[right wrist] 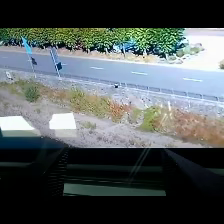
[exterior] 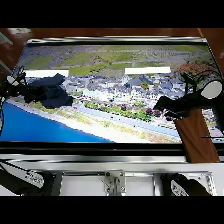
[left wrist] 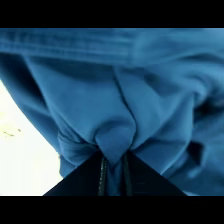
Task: Fold the shirts.
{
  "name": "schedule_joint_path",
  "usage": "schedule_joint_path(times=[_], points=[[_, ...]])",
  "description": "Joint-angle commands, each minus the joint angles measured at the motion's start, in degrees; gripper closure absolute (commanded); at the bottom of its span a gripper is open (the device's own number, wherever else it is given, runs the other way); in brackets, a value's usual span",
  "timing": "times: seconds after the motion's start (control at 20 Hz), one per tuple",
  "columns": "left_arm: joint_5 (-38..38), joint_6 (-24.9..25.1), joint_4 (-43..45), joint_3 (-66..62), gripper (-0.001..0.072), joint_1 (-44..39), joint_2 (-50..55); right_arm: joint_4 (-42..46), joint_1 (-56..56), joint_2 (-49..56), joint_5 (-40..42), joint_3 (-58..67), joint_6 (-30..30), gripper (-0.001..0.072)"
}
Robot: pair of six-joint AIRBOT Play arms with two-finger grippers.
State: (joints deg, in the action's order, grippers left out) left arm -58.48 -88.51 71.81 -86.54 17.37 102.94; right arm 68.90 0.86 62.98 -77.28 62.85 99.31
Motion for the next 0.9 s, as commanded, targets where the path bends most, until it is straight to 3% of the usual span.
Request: schedule_joint_path(times=[0.0, 0.1, 0.3, 0.4, 0.55, 0.65, 0.85], points=[[-4.04, 3.91, -7.30, -1.09, 0.0664, -0.76, -6.49, 0.81, 0.02, 0.17, -0.50, 0.00, -3.08, 0.0015], [-5.53, 4.35, -8.94, -1.05, 0.0664, -3.10, -15.23, 0.42, 0.02, 0.13, -1.75, 0.00, -3.63, 0.0019], [-10.62, 4.83, -9.07, -1.01, 0.0664, -14.23, -33.70, 0.28, 0.02, -0.55, -10.03, 0.02, -15.80, 0.0020], [-12.66, 1.97, -8.98, -0.68, 0.0664, -22.84, -40.17, 0.68, 0.02, -2.82, -11.06, 0.02, -19.89, 0.0021], [-11.47, -4.92, -8.15, 3.37, 0.0664, -36.63, -44.48, 1.09, 0.04, -8.07, -11.19, 0.07, -20.96, 0.0020], [-7.72, -8.76, -7.02, 8.68, 0.0664, -46.49, -44.26, 1.09, 0.02, -11.56, -12.63, 0.07, -20.96, 0.0020], [10.19, -17.38, -6.27, 25.07, 0.0663, -63.87, -40.11, 2.40, 0.02, -16.65, -19.06, 0.04, -20.90, 0.0020]])
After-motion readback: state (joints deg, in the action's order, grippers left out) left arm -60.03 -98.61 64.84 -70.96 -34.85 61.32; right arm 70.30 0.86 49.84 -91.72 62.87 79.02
